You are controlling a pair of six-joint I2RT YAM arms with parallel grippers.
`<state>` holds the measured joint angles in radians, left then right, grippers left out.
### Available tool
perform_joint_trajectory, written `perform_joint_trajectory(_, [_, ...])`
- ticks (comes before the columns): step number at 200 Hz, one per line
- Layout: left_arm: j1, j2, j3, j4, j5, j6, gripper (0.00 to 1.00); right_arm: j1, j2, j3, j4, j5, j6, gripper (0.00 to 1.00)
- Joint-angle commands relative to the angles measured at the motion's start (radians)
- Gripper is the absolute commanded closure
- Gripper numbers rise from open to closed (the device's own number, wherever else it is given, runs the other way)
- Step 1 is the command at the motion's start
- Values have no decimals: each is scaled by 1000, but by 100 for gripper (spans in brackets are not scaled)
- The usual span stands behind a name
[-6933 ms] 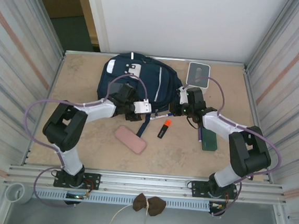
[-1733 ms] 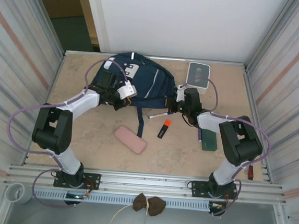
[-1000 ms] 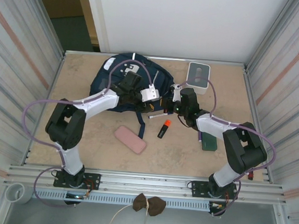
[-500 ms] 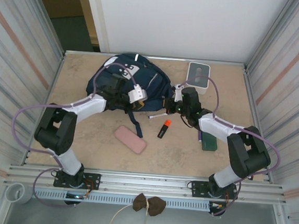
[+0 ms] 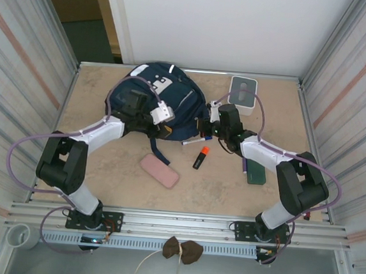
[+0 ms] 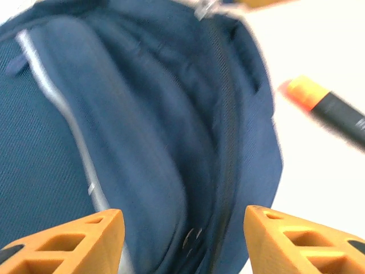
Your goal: Pack the student bag
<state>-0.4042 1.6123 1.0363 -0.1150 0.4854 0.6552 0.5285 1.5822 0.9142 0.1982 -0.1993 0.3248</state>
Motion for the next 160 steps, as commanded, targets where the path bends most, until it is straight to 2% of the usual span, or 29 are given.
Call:
perform_joint_trajectory(1, [-53, -8, 65, -19, -12, -41, 40, 22, -25, 49, 60, -20, 39, 100])
perform_joint_trajectory(33, [-90, 93, 152, -52, -42, -40, 40, 39, -49, 49, 67, -31, 55, 100])
perform_joint_trajectory(81, [-86, 152, 202, -107, 24, -14, 56, 44, -82, 22, 79, -23, 59, 100])
perform_joint_trajectory(95, [-74, 156, 205, -117, 52, -7, 63, 42, -79, 22, 81, -26, 56, 100])
perform_joint_trajectory(119, [-31, 139, 204, -133, 91, -12, 89, 33, -68, 27, 57, 1, 30, 100])
perform_joint_trajectory(130, [-5, 115, 184, -120, 107, -15, 97, 27, -54, 38, 26, 35, 2, 100])
perform_joint_trajectory(139, [13, 88, 162, -102, 127, -17, 100, 20, -39, 49, 0, 57, -18, 100])
perform_joint_trajectory(160, [52, 22, 90, -36, 187, -24, 100, 6, 7, 71, -34, 98, -52, 100])
